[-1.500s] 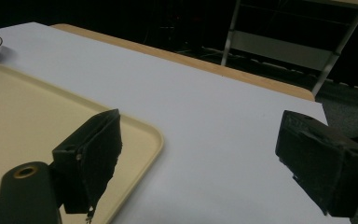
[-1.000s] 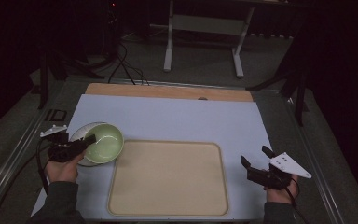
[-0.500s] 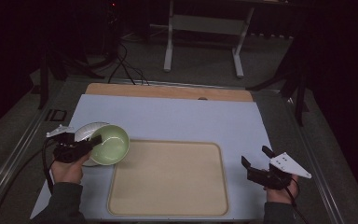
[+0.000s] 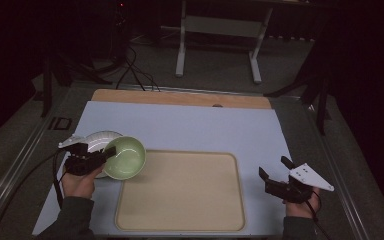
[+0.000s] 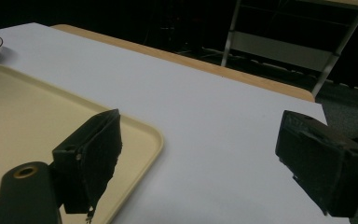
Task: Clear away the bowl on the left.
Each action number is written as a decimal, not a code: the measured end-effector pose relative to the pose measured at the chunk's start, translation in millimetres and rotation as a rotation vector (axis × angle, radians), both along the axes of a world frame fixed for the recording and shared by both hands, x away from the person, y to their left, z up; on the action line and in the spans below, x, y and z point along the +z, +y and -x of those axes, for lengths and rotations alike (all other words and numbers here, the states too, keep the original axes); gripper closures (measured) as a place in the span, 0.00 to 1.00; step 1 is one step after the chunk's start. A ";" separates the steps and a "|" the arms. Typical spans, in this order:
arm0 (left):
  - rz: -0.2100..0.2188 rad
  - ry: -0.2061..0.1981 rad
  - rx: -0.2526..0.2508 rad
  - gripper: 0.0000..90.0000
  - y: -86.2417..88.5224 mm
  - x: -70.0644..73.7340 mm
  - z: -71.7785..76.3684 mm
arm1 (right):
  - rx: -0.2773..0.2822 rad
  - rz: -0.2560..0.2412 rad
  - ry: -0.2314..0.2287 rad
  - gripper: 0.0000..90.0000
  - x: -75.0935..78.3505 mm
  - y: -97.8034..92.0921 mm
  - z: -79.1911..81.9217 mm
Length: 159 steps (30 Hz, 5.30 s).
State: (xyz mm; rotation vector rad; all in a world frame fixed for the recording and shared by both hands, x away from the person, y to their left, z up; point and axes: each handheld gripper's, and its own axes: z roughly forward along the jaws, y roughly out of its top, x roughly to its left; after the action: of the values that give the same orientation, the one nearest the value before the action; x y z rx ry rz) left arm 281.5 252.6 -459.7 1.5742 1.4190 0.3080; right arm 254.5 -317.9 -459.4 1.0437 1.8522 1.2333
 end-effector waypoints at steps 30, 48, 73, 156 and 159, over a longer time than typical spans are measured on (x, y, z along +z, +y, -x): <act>-0.011 0.000 -0.078 0.90 -29.7 1.4 1.0 | 0.003 0.003 0.000 0.16 0.1 0.0 -0.4; -0.028 0.021 -0.148 0.90 -57.2 -5.4 0.7 | 0.003 0.004 0.000 0.16 0.1 0.3 -0.5; -0.074 0.029 -0.202 0.89 -90.5 -16.8 -4.2 | 0.003 0.009 0.002 0.16 -0.1 0.9 -0.7; -0.296 -0.170 -0.050 0.44 -75.1 9.5 6.3 | 0.002 0.013 0.005 0.16 -0.2 1.2 -0.5; -0.289 -0.185 -0.029 0.41 -64.4 13.5 8.2 | 0.002 0.013 0.005 0.16 0.0 1.1 -0.4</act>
State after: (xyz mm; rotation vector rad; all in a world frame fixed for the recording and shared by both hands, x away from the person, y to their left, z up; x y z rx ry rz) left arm 273.3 188.2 -446.3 1.7457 1.2475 0.6486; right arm 254.9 -316.7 -459.4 1.0394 1.8626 1.2194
